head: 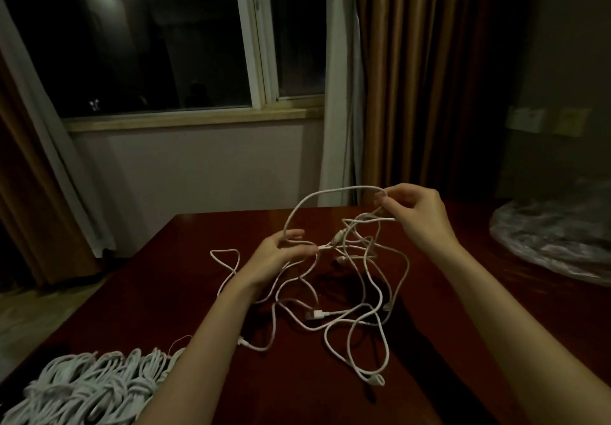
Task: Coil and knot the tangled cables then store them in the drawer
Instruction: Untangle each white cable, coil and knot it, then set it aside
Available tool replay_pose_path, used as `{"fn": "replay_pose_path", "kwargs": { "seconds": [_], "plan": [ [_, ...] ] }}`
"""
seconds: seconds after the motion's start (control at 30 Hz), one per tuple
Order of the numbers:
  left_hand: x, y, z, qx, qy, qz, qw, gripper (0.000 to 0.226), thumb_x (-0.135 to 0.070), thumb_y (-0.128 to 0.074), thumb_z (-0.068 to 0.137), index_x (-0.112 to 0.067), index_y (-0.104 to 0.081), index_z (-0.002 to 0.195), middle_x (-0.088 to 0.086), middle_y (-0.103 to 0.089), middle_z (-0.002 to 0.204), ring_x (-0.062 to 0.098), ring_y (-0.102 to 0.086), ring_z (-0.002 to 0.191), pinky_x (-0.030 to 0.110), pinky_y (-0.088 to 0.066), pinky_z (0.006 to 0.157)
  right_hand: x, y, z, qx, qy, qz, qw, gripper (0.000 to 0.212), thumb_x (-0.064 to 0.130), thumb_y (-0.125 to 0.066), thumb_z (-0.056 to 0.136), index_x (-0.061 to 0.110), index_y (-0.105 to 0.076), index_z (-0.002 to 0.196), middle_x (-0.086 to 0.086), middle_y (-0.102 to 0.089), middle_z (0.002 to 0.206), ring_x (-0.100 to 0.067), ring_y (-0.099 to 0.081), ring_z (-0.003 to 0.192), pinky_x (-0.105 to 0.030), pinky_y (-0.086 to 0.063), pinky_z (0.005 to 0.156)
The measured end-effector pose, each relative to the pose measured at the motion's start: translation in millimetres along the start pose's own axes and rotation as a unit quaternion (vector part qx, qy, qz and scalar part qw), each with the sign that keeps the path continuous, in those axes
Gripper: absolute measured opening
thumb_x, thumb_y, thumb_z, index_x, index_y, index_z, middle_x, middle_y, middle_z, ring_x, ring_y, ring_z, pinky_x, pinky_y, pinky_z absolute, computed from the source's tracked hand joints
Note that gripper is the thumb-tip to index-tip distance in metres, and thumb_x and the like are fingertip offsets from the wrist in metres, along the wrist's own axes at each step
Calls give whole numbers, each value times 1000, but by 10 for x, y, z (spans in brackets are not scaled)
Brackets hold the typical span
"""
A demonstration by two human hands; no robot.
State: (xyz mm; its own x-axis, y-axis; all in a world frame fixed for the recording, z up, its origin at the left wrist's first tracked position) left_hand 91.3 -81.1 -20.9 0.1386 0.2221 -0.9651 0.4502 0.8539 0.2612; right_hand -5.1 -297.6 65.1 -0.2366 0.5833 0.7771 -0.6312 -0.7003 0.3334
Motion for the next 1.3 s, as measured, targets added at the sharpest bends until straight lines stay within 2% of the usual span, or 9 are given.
{"fn": "replay_pose_path", "kwargs": {
  "seconds": [0.2, 0.37, 0.5, 0.67, 0.8, 0.93, 1.03, 1.2, 1.3],
  "plan": [
    [-505, -239, -7, 2, -132, -42, 990, 33, -9, -66, 89, -16, -63, 121, -3, -69, 109, -6, -65, 82, 8, -47, 69, 271, -67, 21, 23, 54, -9, 998, 8, 17, -68, 88, 16, -73, 94, 8, -72, 82, 2, -67, 77, -12, -52, 68],
    [-724, -476, 90, -19, -174, -77, 982, 10, -23, -67, 86, -26, -76, 89, -2, -76, 85, 15, -70, 87, 32, -53, 83, 462, -244, -8, 48, 84, 13, 995, 11, 13, -70, 86, 18, -72, 96, 7, -72, 83, 2, -68, 79, -14, -54, 70],
    [-738, -459, 135, -14, -164, -119, 979, 25, 3, -56, 92, -15, -72, 84, -7, -73, 68, 3, -68, 68, 16, -52, 67, 298, -317, -36, 20, 32, 47, 998, 18, 17, -71, 86, 15, -69, 104, 3, -70, 90, -8, -69, 81, -24, -58, 71],
    [-624, -337, 115, -63, -111, -237, 963, 13, -7, -63, 90, -11, -74, 85, 3, -74, 76, 13, -69, 66, 21, -54, 57, -1, -814, -237, 137, -46, 53, 988, 22, 26, -64, 91, 15, -66, 110, -1, -72, 92, -17, -69, 84, -38, -57, 79],
    [-783, -255, 78, -61, -132, -286, 947, 15, -9, -58, 94, -12, -72, 87, -6, -71, 73, 4, -66, 67, 16, -52, 67, -95, -1021, -471, 190, -34, -30, 981, 8, 26, -67, 90, 20, -72, 91, 8, -70, 78, 3, -63, 66, -15, -46, 63],
    [-844, 1, 53, -90, -135, -336, 928, 17, -13, -52, 98, -10, -68, 91, -1, -71, 74, 12, -70, 67, 25, -58, 65, -347, -992, -598, 230, -46, -149, 961, 13, 26, -66, 91, 19, -76, 94, 4, -73, 90, -6, -65, 83, -17, -45, 65],
    [-742, 149, 28, -125, -128, -396, 901, 16, -13, -51, 99, -9, -64, 92, -1, -71, 72, 13, -71, 69, 29, -60, 66, -379, -833, -538, 227, -42, -167, 959, 13, 25, -64, 92, 19, -75, 94, 5, -73, 88, -5, -66, 81, -25, -54, 72],
    [-707, 365, 22, -180, -139, -514, 827, 17, -14, -46, 102, -9, -58, 91, -1, -69, 65, 13, -71, 65, 31, -61, 63, -195, -508, -300, 159, -19, -119, 980, 21, 29, -65, 91, 15, -75, 79, -4, -69, 68, -6, -60, 58, -21, -44, 55],
    [-709, 329, 15, -162, -129, -460, 863, 16, -16, -44, 102, -11, -57, 94, -2, -70, 67, 13, -72, 66, 29, -60, 60, -32, -216, -114, 58, -18, -43, 997, 21, 27, -65, 91, 17, -76, 76, 1, -71, 67, -1, -59, 55, -16, -41, 53]
  ]
}}
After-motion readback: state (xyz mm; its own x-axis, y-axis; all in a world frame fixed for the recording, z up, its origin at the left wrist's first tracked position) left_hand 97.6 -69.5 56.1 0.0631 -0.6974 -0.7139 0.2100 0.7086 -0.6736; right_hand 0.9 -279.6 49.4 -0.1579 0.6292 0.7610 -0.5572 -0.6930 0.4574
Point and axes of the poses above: each hand's wrist, its own z-axis towards the middle knuckle, its own y-axis out of the back of the hand, x = y × z, the point moved 9 cm from there along z, towards the middle knuckle
